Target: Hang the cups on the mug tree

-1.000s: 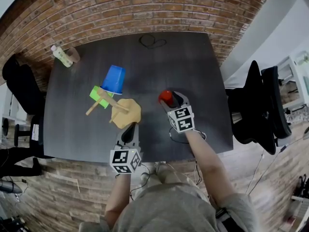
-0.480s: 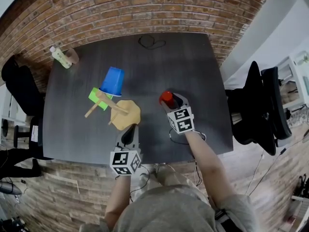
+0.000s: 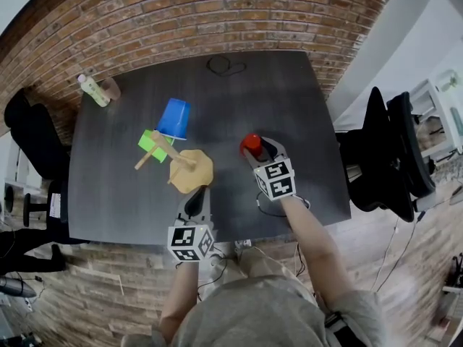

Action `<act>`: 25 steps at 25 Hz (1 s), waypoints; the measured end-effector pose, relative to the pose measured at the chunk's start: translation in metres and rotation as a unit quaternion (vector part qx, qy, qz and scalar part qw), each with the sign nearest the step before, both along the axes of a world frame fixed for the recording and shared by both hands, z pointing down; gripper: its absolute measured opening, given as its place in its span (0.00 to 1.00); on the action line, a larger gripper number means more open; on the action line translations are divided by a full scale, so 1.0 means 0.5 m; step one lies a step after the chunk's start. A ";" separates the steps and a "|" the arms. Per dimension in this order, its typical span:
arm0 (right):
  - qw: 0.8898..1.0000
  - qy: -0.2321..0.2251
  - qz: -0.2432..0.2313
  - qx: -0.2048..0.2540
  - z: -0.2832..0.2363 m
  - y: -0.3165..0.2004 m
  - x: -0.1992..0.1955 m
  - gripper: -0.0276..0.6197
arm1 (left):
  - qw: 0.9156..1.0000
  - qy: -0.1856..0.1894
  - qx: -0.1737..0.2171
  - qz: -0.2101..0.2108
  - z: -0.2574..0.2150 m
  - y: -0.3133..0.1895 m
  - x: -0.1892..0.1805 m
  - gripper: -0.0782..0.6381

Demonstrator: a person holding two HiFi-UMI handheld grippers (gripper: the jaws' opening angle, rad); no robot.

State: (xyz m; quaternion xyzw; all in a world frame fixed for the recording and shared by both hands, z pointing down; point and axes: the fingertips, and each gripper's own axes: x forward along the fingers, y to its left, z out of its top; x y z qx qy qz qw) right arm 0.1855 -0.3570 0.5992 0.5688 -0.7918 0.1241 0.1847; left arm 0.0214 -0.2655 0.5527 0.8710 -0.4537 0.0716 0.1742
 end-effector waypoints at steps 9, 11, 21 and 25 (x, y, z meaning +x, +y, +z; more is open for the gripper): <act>0.999 0.000 0.022 0.029 -0.091 0.058 -0.020 0.38 | 1.000 0.005 0.013 0.027 -0.033 0.035 -0.027 0.13; 0.999 0.001 0.027 0.035 -0.110 0.071 -0.027 0.38 | 0.999 0.005 0.015 0.033 -0.038 0.044 -0.035 0.13; 0.997 -0.002 0.040 0.065 -0.225 0.118 -0.074 0.37 | 0.999 0.005 0.026 0.042 -0.081 0.082 -0.094 0.13; 0.996 -0.003 0.041 0.077 -0.271 0.132 -0.092 0.37 | 0.999 0.004 0.031 0.044 -0.093 0.092 -0.116 0.13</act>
